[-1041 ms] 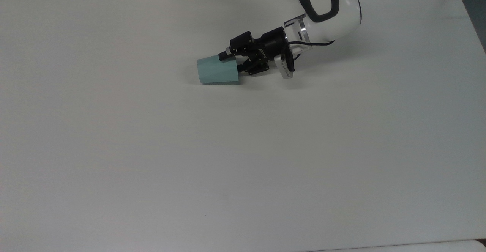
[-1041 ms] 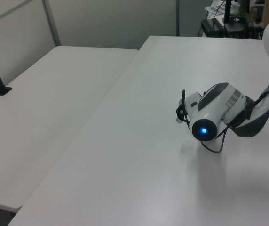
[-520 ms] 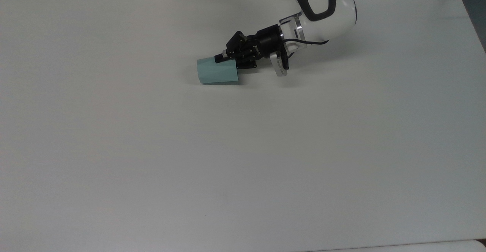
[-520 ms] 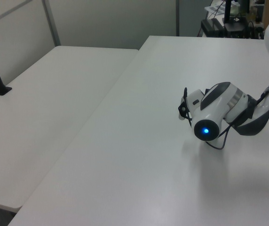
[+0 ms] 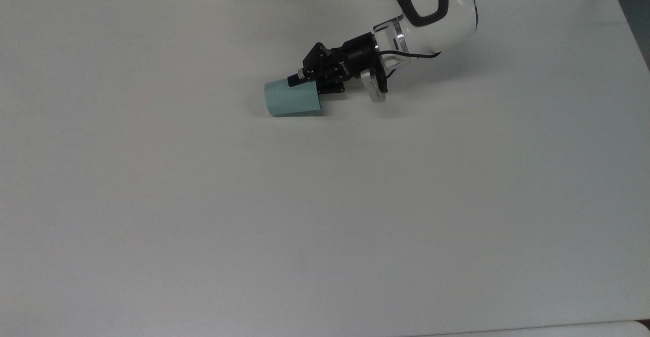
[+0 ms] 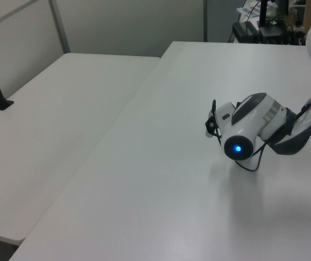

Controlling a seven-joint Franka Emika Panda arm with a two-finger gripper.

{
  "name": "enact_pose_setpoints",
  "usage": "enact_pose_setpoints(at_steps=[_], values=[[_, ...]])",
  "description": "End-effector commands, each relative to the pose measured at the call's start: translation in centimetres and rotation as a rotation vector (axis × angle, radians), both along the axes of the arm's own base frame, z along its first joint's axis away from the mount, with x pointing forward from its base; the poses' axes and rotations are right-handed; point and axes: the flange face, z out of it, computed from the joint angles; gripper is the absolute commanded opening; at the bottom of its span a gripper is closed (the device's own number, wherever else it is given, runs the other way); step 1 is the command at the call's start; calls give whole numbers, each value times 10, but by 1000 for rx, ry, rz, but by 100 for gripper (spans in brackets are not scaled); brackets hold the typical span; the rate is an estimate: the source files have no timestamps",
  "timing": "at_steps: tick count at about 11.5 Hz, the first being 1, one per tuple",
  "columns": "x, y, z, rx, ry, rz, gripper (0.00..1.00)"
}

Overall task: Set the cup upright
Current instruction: 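Lift and rotate the cup so its base points down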

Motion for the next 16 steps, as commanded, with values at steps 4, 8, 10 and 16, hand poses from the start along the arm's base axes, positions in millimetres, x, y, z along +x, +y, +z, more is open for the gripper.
enact_pose_setpoints(at_steps=[4,8,10,16], values=[[32,-48,126,427,-11,-71,0],[43,-110,202,772,62,-120,0],[51,-159,229,941,130,-150,0],[60,-295,190,1291,90,-240,0]])
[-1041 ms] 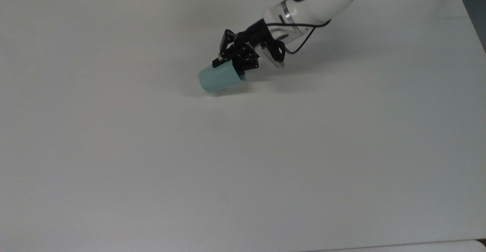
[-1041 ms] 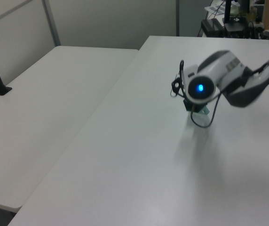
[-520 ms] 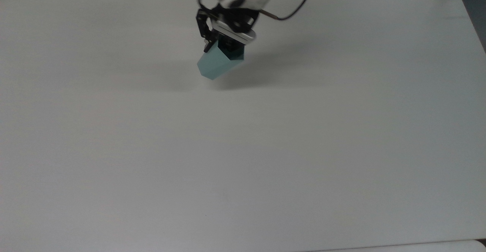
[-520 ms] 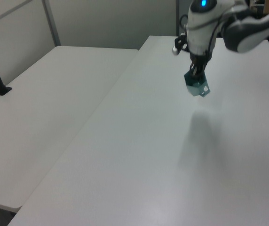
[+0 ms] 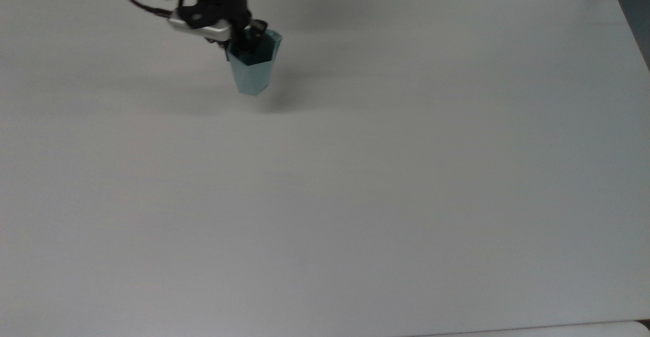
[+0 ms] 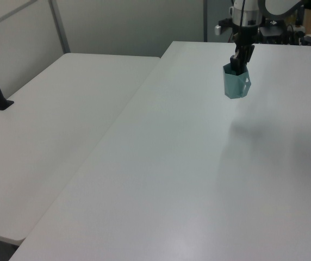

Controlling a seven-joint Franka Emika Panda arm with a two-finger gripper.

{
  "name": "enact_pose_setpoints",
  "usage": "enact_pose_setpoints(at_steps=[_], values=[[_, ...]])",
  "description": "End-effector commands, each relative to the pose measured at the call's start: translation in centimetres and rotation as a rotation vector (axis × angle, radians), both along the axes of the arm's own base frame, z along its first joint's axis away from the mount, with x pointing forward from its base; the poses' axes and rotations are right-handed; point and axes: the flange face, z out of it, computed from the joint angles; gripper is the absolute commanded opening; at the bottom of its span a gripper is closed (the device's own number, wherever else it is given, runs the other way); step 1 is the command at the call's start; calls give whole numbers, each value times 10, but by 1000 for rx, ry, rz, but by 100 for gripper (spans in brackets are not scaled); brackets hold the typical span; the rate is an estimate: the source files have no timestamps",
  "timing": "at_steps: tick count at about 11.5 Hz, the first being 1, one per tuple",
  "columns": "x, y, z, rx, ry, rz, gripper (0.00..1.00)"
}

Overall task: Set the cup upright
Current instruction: 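Lift and rotate the cup so its base points down, then lower the upright cup onto the table and open the gripper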

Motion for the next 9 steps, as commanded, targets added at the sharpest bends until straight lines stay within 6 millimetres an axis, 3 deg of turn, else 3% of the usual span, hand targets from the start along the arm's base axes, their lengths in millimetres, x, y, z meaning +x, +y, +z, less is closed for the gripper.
enact_pose_setpoints(at_steps=[1,4,9], values=[[-5,-45,-27,128,-74,-79,0],[-9,-54,-66,162,-50,-117,0],[-3,-57,-91,163,-39,-149,0]])
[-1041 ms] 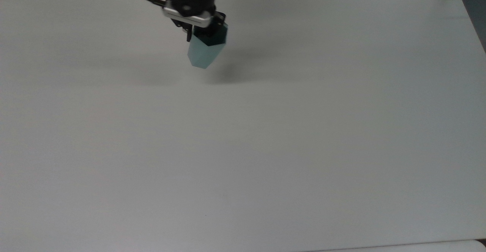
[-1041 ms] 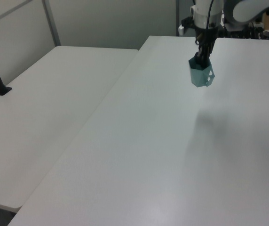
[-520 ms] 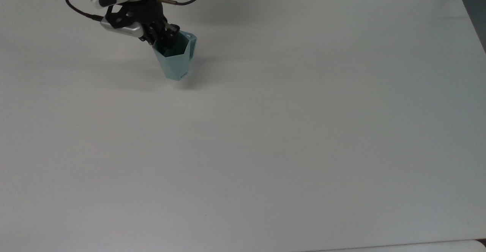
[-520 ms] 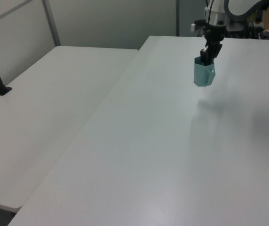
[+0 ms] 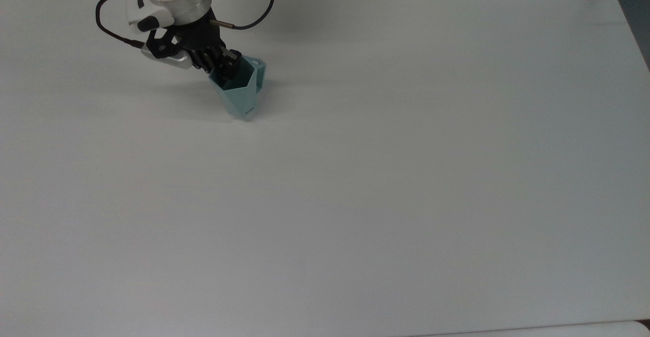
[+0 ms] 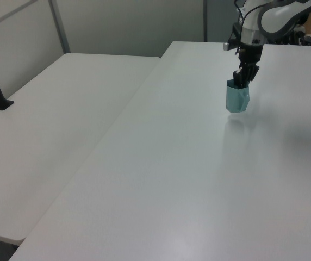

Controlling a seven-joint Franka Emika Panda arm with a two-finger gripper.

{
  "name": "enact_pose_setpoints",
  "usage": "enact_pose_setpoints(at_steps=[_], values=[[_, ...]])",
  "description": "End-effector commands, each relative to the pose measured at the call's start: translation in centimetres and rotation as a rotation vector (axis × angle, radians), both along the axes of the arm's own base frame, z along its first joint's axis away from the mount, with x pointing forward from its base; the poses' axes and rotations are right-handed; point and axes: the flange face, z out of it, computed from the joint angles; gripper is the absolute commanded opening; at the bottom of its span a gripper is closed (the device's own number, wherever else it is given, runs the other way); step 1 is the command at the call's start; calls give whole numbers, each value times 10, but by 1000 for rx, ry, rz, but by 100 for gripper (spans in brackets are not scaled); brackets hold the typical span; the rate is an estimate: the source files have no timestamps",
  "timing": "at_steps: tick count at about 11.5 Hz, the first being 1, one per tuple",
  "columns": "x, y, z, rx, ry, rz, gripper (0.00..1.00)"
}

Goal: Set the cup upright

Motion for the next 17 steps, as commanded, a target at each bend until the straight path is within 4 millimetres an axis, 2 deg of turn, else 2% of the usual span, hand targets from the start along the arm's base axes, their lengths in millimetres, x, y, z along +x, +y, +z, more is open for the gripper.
enact_pose_setpoints(at_steps=[1,4,6,8,9,10,11,13,16,17], values=[[2,-1,-10,12,-36,-15,0],[4,4,-22,6,-18,-8,0],[4,4,-21,8,-12,-8,0],[2,1,-20,13,17,-9,53],[2,4,-16,14,22,11,88],[4,5,-8,18,16,8,100],[6,5,4,22,7,6,100],[12,8,44,35,4,43,100],[20,2,152,40,-93,61,100],[13,-2,175,13,-60,132,100]])
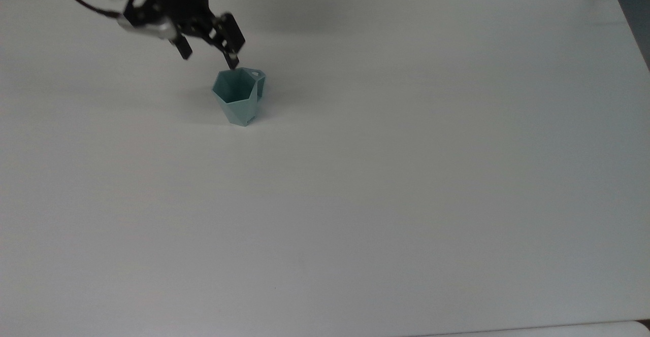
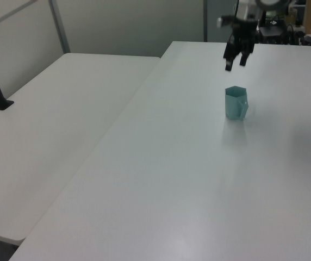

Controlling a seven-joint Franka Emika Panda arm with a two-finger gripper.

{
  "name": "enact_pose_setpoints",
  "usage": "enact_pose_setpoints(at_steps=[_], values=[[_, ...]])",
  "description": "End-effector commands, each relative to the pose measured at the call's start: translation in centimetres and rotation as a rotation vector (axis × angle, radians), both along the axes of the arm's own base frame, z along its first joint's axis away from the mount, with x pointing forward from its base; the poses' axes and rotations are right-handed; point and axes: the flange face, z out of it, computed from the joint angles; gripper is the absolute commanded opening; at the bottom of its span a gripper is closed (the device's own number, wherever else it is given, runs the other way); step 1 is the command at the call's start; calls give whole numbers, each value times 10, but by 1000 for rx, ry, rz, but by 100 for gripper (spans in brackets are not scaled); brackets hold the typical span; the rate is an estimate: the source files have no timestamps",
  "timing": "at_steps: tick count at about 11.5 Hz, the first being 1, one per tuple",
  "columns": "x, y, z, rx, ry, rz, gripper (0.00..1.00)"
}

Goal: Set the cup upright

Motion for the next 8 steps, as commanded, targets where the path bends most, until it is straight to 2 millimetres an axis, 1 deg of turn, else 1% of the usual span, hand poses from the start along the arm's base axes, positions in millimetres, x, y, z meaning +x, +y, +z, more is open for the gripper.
enact_pose_setpoints(at_steps=[1,3,4,6,7,8], values=[[-14,-12,79,-81,21,196,100],[-28,-16,97,-180,77,269,100],[-30,-18,100,-213,87,278,100],[-36,-22,114,-229,63,365,100],[-37,-20,119,-220,72,373,100],[-37,-18,118,-220,77,376,100]])
